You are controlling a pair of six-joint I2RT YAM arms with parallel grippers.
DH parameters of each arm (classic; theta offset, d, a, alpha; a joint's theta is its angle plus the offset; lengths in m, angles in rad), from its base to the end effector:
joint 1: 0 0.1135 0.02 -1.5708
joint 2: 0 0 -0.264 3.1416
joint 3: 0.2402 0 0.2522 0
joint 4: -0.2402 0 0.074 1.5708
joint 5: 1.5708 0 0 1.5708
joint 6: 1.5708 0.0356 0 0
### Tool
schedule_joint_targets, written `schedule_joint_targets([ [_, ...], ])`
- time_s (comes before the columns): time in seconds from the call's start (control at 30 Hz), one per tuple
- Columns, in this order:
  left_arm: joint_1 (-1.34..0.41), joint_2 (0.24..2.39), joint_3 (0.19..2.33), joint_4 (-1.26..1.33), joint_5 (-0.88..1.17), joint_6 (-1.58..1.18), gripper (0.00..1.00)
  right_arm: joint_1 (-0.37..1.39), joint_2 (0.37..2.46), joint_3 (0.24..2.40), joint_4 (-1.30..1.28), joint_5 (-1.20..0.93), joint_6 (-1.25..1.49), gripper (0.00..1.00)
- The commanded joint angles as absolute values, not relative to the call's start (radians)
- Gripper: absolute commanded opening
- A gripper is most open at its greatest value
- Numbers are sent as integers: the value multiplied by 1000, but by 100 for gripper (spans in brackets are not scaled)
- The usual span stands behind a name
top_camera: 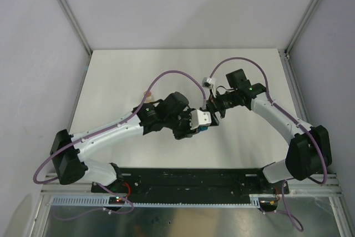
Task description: Sort the pills into containers
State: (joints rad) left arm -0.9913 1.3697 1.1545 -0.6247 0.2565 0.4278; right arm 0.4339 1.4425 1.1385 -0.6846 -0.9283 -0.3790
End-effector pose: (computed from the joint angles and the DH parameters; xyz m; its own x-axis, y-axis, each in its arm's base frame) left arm 0.1522 -0.2491 0.2977 0.0033 0.7278 -0.6857 0.9900 0.0945 0.1051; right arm 0.2514 0.1479 0.2796 -0.4631 -0.4589 -0.7583 -0.8855 0.2032 0.4178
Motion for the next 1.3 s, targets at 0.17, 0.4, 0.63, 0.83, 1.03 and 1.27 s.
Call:
schedule_joint_targets([
  [0.17, -985, 1349, 1223, -617, 264, 435, 0, 435, 1436, 1137, -681, -940, -389, 91],
  [0.4, -986, 1345, 1225, -615, 273, 430, 0, 432, 1439, 1137, -687, -943, -390, 90],
  [0.63, -985, 1342, 1213, -608, 274, 432, 0, 420, 1417, 1159, -700, -947, -387, 90],
  [0.83, -986, 1344, 1210, -603, 276, 430, 0, 404, 1418, 1188, -725, -975, -371, 91],
  [1.03, -985, 1341, 1209, -598, 275, 425, 0, 395, 1448, 1205, -743, -1016, -356, 91],
  [1.27, -985, 1336, 1206, -588, 267, 420, 0, 380, 1488, 1217, -749, -1064, -340, 91],
])
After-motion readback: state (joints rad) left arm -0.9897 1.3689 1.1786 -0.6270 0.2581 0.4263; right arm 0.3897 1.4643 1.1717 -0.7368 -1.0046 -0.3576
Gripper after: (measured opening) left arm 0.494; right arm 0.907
